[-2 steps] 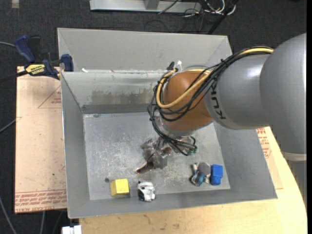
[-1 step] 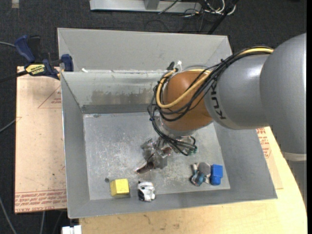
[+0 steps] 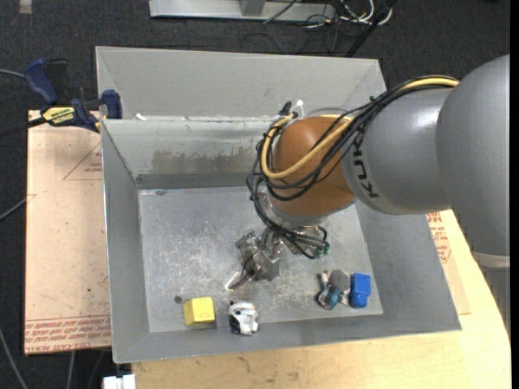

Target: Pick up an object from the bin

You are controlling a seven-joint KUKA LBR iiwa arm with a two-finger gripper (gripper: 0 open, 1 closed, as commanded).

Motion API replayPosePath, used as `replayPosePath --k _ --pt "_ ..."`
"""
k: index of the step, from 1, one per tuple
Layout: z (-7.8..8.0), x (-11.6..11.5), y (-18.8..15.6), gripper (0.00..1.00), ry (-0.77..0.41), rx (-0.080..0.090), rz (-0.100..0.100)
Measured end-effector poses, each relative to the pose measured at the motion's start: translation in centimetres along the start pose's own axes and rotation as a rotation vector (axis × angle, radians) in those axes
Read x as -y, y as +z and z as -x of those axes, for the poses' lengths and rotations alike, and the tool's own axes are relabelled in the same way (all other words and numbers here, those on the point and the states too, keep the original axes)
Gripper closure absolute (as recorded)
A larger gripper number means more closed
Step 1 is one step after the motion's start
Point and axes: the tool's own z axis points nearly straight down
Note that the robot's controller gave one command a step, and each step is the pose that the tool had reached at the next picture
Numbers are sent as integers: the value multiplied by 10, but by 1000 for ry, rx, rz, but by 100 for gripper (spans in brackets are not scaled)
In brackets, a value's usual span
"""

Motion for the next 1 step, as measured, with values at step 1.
replayPosePath --k 1 --pt "-1 -1 -22 100 0 -4 2"
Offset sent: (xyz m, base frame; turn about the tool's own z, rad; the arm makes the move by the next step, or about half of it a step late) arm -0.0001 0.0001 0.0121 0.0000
